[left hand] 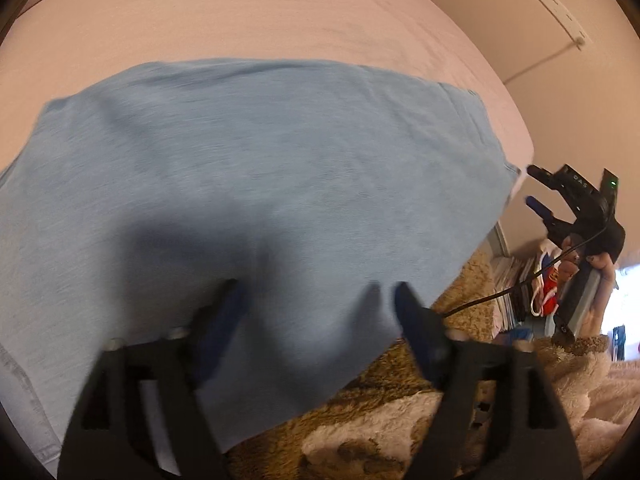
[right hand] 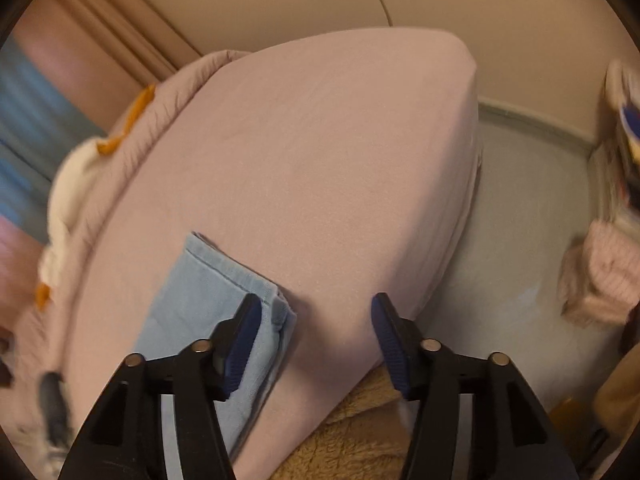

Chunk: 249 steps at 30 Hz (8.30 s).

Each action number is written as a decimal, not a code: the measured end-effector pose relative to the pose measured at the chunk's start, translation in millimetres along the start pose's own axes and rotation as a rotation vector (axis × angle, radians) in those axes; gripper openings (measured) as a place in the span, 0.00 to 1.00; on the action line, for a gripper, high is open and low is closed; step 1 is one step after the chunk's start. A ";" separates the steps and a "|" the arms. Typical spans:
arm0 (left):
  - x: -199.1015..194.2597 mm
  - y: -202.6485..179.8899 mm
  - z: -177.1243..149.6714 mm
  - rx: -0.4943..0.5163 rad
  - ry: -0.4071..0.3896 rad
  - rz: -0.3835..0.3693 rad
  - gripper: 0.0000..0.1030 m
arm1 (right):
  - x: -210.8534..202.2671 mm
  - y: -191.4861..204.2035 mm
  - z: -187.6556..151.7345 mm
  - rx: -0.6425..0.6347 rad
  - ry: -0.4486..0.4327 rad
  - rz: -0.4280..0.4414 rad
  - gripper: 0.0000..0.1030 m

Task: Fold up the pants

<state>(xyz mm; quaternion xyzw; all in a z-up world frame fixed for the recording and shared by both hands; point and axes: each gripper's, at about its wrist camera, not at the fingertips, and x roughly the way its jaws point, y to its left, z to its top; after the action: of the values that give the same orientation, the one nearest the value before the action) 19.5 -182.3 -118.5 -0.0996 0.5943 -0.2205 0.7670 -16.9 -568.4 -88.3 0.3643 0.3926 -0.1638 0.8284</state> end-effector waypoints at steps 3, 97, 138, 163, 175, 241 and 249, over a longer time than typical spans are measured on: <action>7.4 -8.1 3.4 0.024 0.014 0.012 0.95 | 11.4 -2.3 -5.8 0.027 0.060 0.105 0.56; -52.8 113.3 -12.3 -0.232 -0.113 0.093 0.19 | 78.0 278.6 -161.0 -0.805 0.156 0.022 0.17; -123.2 145.0 -76.4 -0.222 -0.261 -0.018 0.68 | 29.5 225.2 -189.5 -0.688 0.284 -0.106 0.22; -203.3 178.4 -107.7 -0.482 -0.514 0.325 0.96 | 50.6 259.7 -207.1 -0.887 0.272 -0.028 1.00; -215.0 244.0 -146.2 -0.643 -0.488 0.398 0.98 | 0.2 284.7 -218.2 -0.960 0.127 0.020 1.00; -140.9 69.2 3.4 -0.097 -0.300 -0.131 0.78 | -3.3 208.5 -165.9 -0.571 0.218 0.164 1.00; -155.1 138.7 -36.6 -0.281 -0.307 0.083 0.77 | -8.9 234.5 -182.2 -0.608 0.344 0.381 1.00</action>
<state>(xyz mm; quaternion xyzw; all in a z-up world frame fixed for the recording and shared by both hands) -15.5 15.0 -51.4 -0.2133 0.4988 -0.0860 0.8356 11.4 -275.5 -47.7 0.1906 0.4815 0.1799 0.8363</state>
